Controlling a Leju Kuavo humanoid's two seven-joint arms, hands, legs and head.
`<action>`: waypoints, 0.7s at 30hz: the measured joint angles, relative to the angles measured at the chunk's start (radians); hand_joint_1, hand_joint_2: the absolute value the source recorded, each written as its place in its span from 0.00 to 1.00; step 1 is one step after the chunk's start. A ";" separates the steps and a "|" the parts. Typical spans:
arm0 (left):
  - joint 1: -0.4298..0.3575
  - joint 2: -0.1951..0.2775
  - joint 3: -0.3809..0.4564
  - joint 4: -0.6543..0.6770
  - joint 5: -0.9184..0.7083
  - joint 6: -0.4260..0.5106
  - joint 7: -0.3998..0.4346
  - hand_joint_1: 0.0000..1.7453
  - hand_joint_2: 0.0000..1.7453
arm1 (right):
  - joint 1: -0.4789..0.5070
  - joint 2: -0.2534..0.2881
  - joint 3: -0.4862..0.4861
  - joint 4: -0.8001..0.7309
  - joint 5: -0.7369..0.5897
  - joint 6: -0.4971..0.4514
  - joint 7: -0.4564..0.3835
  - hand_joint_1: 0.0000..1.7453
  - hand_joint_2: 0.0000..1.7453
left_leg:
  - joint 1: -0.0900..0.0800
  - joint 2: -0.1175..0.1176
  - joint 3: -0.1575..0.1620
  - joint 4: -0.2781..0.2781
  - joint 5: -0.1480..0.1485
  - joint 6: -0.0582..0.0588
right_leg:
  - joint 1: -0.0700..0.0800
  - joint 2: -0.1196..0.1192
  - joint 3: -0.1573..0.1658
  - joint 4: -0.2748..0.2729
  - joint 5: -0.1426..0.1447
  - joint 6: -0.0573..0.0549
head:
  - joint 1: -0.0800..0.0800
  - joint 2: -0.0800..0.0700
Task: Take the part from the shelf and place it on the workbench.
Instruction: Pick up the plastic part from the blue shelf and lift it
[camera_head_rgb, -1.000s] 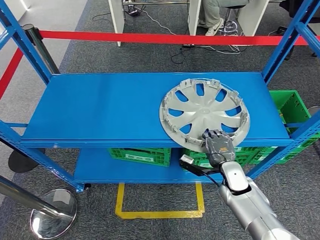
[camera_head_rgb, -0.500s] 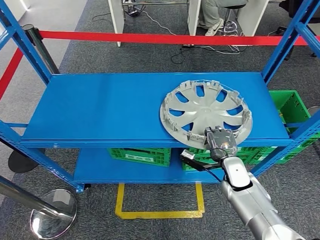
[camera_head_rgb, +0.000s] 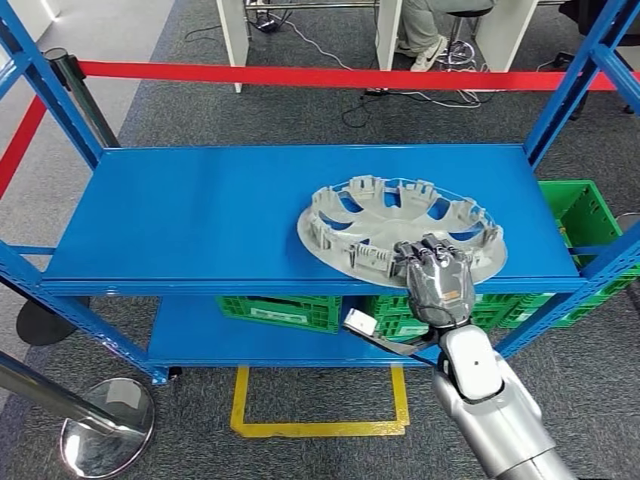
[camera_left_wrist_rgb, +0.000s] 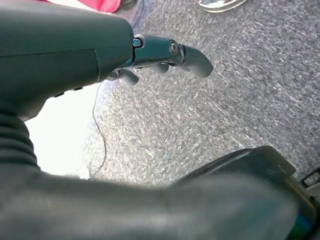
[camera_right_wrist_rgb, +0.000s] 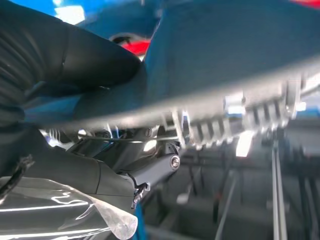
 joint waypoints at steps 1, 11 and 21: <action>0.002 -0.001 0.003 -0.003 -0.006 0.000 0.000 0.00 1.00 | 0.006 0.000 0.001 -0.030 0.008 -0.008 -0.002 1.00 1.00 | 0.000 0.000 0.000 0.000 0.000 0.000 | 0.000 0.000 0.000 0.000 0.000 0.000 | 0.000 0.000; 0.001 -0.011 0.040 -0.010 -0.032 0.008 -0.017 0.00 1.00 | 0.022 0.000 0.043 -0.229 0.039 -0.065 -0.022 1.00 1.00 | 0.000 0.000 0.000 0.000 0.000 0.000 | 0.000 -0.001 0.000 0.000 0.000 0.000 | 0.000 0.000; -0.014 -0.028 0.083 -0.010 -0.054 0.020 -0.045 0.00 1.00 | 0.014 0.000 0.082 -0.347 0.017 -0.068 -0.090 1.00 1.00 | 0.000 0.000 0.000 0.000 0.000 0.000 | 0.000 -0.001 0.000 0.000 0.000 0.000 | 0.000 0.000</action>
